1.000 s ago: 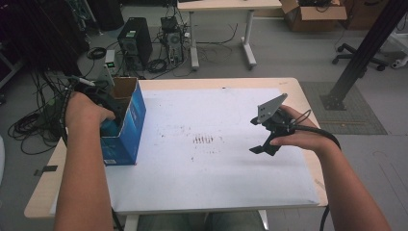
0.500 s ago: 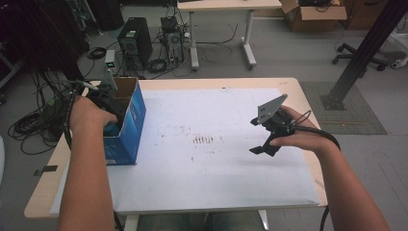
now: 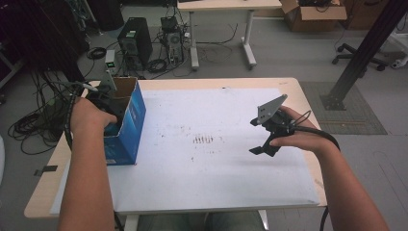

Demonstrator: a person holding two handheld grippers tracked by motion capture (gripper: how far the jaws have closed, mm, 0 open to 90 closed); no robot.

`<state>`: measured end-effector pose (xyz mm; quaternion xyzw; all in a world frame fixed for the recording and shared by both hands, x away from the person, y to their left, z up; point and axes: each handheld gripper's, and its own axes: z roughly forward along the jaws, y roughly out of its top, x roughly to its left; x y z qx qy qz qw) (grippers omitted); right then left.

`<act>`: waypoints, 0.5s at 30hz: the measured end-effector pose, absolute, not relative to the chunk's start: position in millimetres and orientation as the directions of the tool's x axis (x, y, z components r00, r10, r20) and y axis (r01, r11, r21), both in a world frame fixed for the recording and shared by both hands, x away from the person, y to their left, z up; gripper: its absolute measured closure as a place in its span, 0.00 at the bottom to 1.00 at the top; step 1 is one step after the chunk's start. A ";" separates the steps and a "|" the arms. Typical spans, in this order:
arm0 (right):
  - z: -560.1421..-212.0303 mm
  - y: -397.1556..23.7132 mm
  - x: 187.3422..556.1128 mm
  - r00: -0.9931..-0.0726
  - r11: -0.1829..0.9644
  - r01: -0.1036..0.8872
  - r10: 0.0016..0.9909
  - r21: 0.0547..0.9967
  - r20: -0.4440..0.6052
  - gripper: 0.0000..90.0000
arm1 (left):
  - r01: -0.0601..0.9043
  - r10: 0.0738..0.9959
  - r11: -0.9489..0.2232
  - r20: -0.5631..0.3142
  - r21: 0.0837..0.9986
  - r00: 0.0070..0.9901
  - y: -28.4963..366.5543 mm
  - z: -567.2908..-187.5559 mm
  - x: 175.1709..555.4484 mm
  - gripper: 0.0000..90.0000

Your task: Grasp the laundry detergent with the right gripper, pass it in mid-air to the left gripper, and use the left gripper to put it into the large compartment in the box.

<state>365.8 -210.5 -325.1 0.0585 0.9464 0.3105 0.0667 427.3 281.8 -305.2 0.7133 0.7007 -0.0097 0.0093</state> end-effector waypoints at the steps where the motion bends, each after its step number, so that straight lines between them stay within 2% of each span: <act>1: -324.8 -210.5 365.6 -0.984 0.801 0.070 0.153 0.595 -0.089 0.03 | 1.000 0.999 -0.019 -0.026 -0.001 0.019 281.7 -305.3 427.2 0.44; 9: -323.2 -211.5 363.8 -0.984 0.800 0.067 0.150 0.596 -0.091 0.03 | 1.000 0.999 -0.019 -0.034 -0.003 0.018 283.5 -307.1 426.2 0.43; 15: -322.2 -213.9 362.7 -0.983 0.800 0.069 0.155 0.595 -0.095 0.03 | 1.000 0.999 -0.025 -0.038 -0.001 0.025 282.7 -305.7 426.3 0.37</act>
